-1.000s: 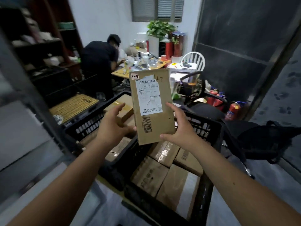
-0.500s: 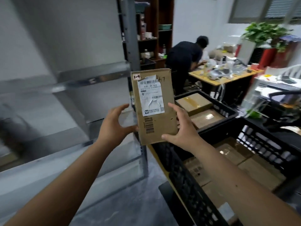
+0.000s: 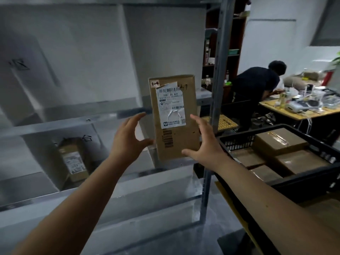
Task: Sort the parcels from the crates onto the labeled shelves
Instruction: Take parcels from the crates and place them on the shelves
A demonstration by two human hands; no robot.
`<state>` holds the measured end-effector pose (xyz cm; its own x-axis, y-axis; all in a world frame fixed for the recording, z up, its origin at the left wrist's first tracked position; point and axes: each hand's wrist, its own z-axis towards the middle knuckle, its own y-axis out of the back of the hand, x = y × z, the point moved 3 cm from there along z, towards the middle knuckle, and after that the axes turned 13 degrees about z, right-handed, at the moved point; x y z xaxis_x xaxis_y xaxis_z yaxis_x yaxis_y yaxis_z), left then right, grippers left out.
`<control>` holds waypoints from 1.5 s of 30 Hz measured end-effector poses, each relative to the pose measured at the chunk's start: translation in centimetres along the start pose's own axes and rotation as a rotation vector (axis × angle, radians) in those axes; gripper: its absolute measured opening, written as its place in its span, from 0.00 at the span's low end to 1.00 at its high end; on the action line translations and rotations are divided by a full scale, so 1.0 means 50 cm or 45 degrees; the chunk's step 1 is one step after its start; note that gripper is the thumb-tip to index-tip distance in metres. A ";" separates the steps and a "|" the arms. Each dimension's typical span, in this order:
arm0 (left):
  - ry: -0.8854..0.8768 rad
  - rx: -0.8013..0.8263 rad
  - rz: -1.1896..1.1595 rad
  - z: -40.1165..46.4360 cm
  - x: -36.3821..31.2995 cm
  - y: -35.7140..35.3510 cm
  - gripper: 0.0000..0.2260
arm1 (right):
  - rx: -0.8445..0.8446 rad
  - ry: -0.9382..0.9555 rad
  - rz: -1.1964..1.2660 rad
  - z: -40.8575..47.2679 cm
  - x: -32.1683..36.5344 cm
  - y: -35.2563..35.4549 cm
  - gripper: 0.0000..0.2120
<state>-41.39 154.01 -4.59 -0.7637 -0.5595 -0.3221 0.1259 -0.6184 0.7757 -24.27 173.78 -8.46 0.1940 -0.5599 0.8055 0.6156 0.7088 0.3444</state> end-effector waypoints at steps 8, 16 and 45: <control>-0.021 -0.086 -0.026 0.130 0.058 0.016 0.40 | 0.008 0.100 -0.015 0.152 0.023 -0.034 0.55; 0.086 -0.276 0.066 0.276 0.053 -0.009 0.42 | 0.028 0.234 -0.039 0.337 -0.008 -0.003 0.56; 0.384 -0.260 0.140 0.427 0.068 -0.149 0.46 | 0.099 0.281 -0.066 0.601 -0.164 -0.090 0.56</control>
<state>-58.44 168.46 0.12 -0.5220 -0.7469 -0.4118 0.3434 -0.6260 0.7001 -51.58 188.07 -2.15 0.3314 -0.6705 0.6638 0.5698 0.7030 0.4256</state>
